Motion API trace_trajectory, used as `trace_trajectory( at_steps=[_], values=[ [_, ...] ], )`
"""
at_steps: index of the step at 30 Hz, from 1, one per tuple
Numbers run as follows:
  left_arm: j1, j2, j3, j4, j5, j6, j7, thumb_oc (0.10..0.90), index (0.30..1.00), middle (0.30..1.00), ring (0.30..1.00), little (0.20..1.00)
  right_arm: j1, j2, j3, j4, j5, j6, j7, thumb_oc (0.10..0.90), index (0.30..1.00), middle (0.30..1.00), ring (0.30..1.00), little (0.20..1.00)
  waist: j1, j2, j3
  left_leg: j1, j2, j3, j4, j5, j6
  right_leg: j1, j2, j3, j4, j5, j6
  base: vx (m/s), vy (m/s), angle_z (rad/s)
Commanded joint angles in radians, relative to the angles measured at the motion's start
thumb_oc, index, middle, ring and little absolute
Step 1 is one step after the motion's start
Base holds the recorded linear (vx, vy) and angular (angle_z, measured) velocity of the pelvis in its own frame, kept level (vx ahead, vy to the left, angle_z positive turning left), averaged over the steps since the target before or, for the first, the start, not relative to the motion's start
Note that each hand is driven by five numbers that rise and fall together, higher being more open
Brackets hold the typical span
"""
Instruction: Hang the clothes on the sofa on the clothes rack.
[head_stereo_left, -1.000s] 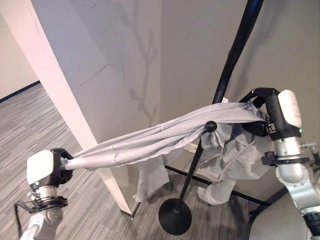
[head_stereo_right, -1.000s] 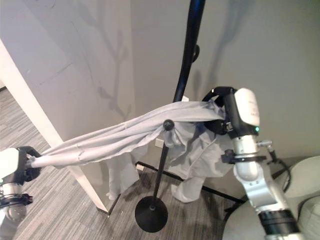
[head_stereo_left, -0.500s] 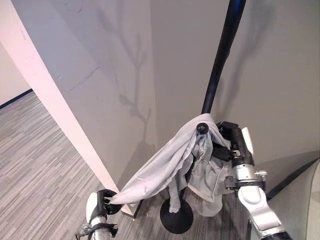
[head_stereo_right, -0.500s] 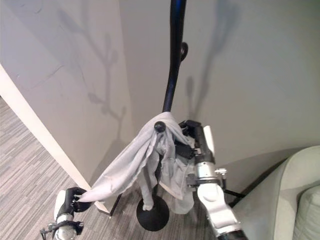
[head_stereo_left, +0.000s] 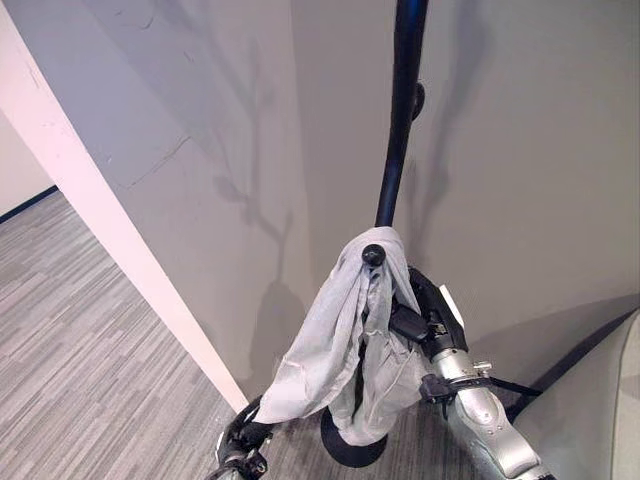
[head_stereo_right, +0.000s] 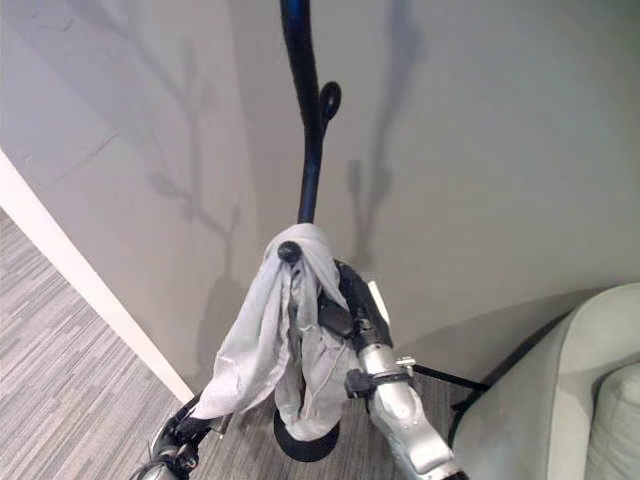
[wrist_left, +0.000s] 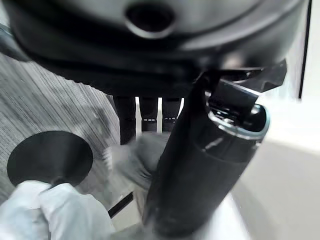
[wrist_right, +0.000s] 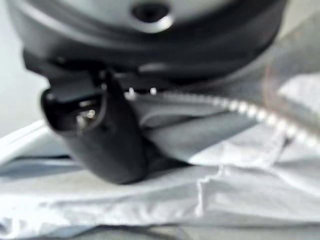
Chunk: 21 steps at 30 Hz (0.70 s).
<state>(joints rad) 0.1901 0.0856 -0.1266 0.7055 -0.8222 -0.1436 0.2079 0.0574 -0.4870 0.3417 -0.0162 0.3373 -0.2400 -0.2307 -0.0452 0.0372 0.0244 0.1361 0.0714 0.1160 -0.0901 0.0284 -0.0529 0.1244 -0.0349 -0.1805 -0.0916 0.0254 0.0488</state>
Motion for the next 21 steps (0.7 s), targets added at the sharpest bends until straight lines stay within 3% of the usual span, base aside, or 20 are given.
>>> trace_trajectory(
  at_steps=[1,13,21],
  values=[
    [-0.063,0.067,0.043,0.006,0.026,-0.054,-0.013,0.8,0.9,0.9,0.9,0.9,-0.043,0.014,-0.03,-0.106,-0.041,-0.055,0.019,0.8,0.9,0.9,0.9,0.9,0.015,-0.061,-0.059,-0.035,-0.078,0.002,0.009,-0.046,0.055,-0.045,0.016,0.098,0.076,-0.057,0.014,0.0,0.0,0.0],
    [-0.028,0.068,0.108,0.059,0.08,-0.053,-0.05,0.8,0.9,0.9,0.9,0.9,0.042,-0.096,-0.25,-0.155,-0.153,-0.066,0.05,0.8,0.9,0.9,0.9,0.9,0.003,-0.062,-0.057,-0.038,-0.076,0.004,0.007,-0.049,0.054,-0.048,0.017,0.103,0.072,-0.053,0.017,0.0,0.0,0.0],
    [-0.002,0.071,0.123,0.1,0.077,-0.029,-0.123,0.8,0.9,0.9,0.9,0.9,0.053,-0.19,-0.356,-0.206,0.063,-0.099,0.209,0.8,0.9,0.9,0.9,0.9,-0.005,-0.067,-0.055,-0.042,-0.072,0.015,0.006,-0.048,0.051,-0.056,0.019,0.11,0.069,-0.045,0.021,0.0,-0.002,-0.06]
  ],
)
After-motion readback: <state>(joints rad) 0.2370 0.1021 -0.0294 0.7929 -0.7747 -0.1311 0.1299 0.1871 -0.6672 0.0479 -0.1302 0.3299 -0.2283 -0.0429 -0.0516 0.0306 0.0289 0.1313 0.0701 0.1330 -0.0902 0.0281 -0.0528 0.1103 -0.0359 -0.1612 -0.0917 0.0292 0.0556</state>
